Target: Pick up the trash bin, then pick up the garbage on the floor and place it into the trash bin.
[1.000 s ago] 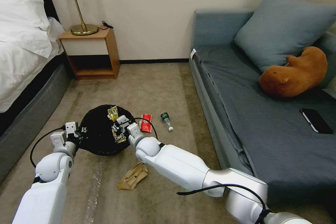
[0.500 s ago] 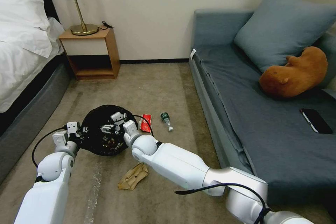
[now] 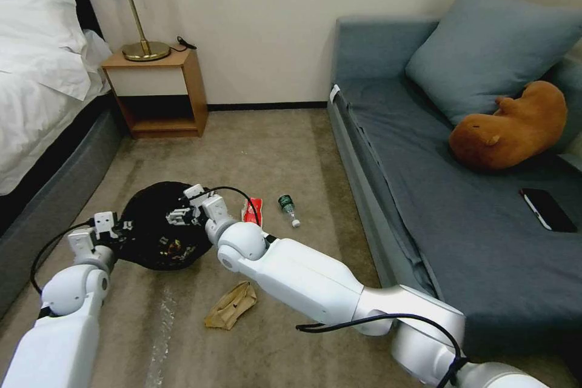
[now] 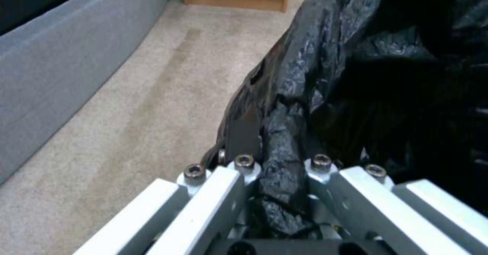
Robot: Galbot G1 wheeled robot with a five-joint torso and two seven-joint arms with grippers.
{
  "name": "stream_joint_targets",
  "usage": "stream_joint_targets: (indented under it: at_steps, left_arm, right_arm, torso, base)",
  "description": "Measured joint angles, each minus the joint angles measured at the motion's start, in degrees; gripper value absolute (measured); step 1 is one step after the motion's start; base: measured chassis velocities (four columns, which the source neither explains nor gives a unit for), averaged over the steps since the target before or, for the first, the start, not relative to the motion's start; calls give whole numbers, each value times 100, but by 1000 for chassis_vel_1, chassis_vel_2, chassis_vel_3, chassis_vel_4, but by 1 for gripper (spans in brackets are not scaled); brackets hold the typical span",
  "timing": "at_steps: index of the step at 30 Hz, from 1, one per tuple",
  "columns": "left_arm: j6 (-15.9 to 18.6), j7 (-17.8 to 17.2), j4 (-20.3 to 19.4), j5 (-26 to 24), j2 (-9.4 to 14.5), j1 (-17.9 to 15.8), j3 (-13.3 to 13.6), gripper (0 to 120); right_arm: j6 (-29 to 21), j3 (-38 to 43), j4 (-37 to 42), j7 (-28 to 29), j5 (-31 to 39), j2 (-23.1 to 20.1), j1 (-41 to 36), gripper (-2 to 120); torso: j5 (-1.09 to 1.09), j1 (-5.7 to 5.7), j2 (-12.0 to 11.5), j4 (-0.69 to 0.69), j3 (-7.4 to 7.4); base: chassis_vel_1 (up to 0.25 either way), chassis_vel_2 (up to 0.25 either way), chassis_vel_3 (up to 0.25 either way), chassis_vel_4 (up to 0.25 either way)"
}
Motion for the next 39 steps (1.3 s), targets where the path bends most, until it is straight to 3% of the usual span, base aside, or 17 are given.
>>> stream_joint_targets:
  at_steps: [6, 15, 29, 39]
  left_arm:
    - [-6, 9, 91, -45, 53, -49, -36, 3]
    - [-15, 8, 202, -72, 107, -122, -44, 3]
    - [328, -148, -18, -54, 191, -205, -13, 3]
    - [418, -195, -33, -34, 177, -263, 14, 3]
  right_arm:
    - [-345, -179, 130, 164, -69, -314, -187, 100]
    - [-402, -300, 197, 417, -558, -521, -815, 100]
    - [-12, -622, 304, -292, -1673, -904, -1129, 100]
    - [286, -1310, 141, -704, -1843, -860, -997, 100]
  torso:
    - [0, 0, 0, 0, 0]
    - [2, 0, 0, 0, 0]
    - [2, 0, 0, 0, 0]
    - [1, 0, -1, 1, 0]
  base:
    - [0, 0, 0, 0]
    - [0, 0, 0, 0]
    - [0, 0, 0, 0]
    - [0, 0, 0, 0]
